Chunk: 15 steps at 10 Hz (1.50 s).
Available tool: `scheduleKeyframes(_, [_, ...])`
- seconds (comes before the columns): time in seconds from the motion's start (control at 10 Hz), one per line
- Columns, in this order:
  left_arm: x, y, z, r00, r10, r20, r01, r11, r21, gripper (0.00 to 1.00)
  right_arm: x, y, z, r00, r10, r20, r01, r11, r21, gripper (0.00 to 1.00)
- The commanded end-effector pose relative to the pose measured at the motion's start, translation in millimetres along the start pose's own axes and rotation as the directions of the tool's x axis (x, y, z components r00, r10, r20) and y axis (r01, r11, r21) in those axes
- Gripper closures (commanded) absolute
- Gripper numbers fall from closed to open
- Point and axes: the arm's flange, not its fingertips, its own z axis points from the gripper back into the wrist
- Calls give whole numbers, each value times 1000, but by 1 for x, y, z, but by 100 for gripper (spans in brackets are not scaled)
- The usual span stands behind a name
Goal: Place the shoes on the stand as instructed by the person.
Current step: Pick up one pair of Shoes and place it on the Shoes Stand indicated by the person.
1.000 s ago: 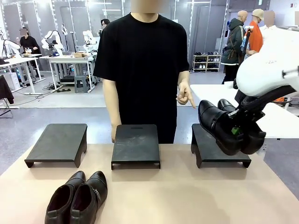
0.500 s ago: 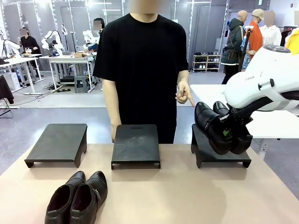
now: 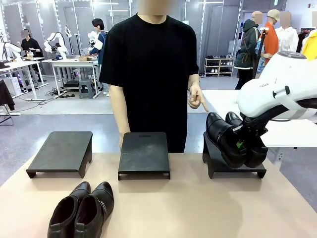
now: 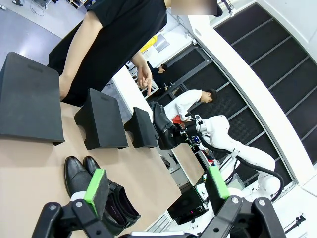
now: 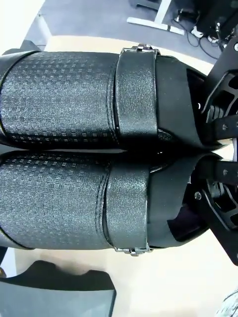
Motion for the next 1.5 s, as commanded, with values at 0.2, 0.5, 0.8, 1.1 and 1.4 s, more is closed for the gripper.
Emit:
scheduleKeyframes(0.2, [0, 0, 1, 1000, -15, -3, 15, 1000, -12, 0, 31, -5, -21, 997, -50, 59, 53, 997, -50, 92])
scheduleKeyframes(0.5, [0, 0, 1, 1000, -15, -3, 15, 1000, -12, 0, 46, -10, -32, 995, -85, 53, 89, 994, -63, 92])
scheduleKeyframes(0.8, [0, 0, 1, 1000, -15, -3, 15, 1000, -12, 0, 52, -9, -42, 993, -108, 46, 111, 992, -66, 92])
scheduleKeyframes(1.1, [0, 0, 1, 1000, -15, -3, 15, 1000, -12, 0, 64, -11, -53, 991, -121, 64, 126, 989, -73, 92])
scheduleKeyframes(1.4, [0, 0, 1, 1000, -15, -3, 15, 1000, -12, 0, 66, -15, -59, 988, -149, 48, 152, 987, -60, 92])
